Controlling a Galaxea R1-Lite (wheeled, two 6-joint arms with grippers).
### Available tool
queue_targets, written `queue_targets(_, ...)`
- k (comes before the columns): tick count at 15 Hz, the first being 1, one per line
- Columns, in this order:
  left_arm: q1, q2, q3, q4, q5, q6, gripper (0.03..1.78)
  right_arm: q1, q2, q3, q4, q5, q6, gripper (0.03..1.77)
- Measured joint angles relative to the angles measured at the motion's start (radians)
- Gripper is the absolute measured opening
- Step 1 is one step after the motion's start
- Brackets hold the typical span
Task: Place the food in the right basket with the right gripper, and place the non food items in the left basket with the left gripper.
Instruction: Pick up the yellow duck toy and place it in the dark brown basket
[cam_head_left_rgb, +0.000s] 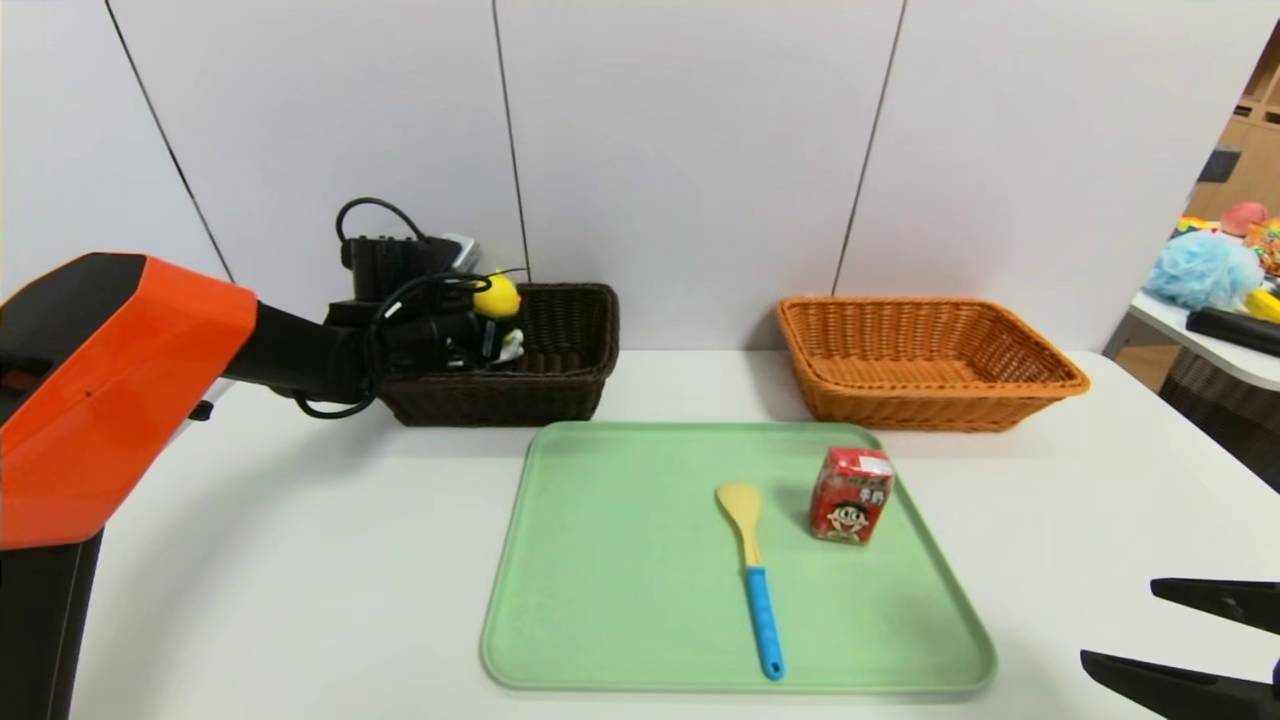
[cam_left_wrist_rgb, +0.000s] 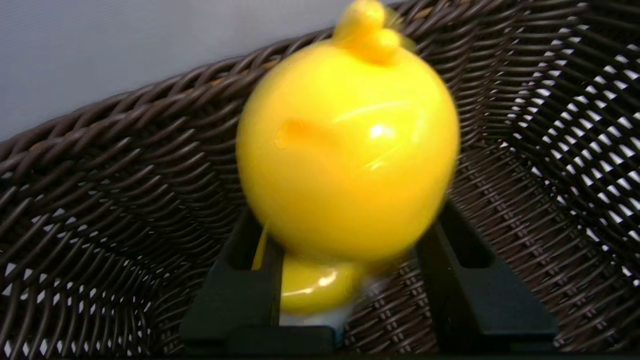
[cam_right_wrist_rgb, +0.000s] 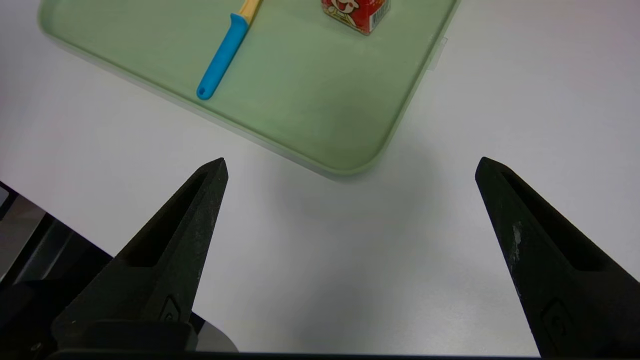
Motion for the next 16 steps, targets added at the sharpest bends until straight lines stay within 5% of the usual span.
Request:
queue_targets(1, 0.000, -0.003, 0.000, 0.005, -0.001, 0.000, 0.35, 0.000, 0.000, 0.000, -0.001, 0.000, 0.000, 1.71)
queue_targets(14, -0.003, -0.178, 0.093, 0.109, -0.010, 0.002, 0.36, 0.007, -0.009, -0.002, -0.003, 0.005, 0.000, 1.71)
queue_targets(16, -0.002, -0.184, 0.093, 0.114, -0.010, 0.004, 0.59, 0.011, -0.018, 0.000, 0.005, 0.004, 0.000, 1.71)
